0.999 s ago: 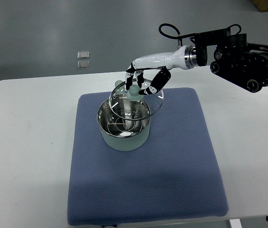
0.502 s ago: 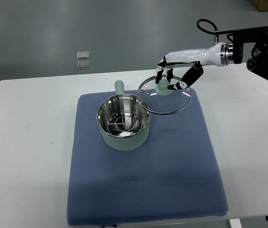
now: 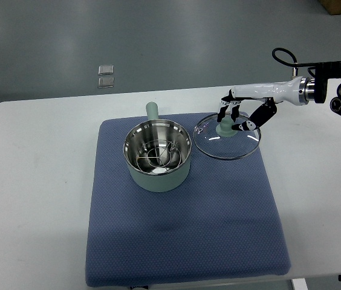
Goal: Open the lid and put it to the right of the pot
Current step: 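Carry the lid beside the pot and lower it onto the mat, then open the right hand and withdraw it from the lid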
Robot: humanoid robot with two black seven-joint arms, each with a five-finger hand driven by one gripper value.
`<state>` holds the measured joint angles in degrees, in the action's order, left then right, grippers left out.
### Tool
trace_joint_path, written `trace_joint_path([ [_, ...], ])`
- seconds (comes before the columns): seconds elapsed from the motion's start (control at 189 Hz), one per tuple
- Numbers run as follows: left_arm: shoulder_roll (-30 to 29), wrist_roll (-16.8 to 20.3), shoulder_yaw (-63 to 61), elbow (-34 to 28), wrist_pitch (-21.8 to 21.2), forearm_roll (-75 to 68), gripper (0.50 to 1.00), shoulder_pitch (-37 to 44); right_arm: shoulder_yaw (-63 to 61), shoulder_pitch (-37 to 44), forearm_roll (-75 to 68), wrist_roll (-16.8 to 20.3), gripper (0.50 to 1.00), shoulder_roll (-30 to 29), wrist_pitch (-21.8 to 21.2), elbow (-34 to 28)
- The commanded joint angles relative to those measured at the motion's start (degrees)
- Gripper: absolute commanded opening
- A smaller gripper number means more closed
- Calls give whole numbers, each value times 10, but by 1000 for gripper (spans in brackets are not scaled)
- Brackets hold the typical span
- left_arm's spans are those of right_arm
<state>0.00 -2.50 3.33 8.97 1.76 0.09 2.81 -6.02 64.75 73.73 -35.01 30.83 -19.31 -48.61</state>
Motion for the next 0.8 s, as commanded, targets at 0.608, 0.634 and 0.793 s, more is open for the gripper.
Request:
trace_joint_path([
  [0.608, 0, 0, -1, 1, 0, 0, 1000, 0, 0, -69, -47, 0, 921, -9, 57, 3],
  [0.634, 0, 0, -1, 1, 0, 0, 1000, 0, -1, -67, -54, 0, 921, -9, 56, 4],
  [0.793, 0, 0, -1, 1, 0, 0, 1000, 0, -35, -60, -183, 44, 924, -19, -1, 38],
])
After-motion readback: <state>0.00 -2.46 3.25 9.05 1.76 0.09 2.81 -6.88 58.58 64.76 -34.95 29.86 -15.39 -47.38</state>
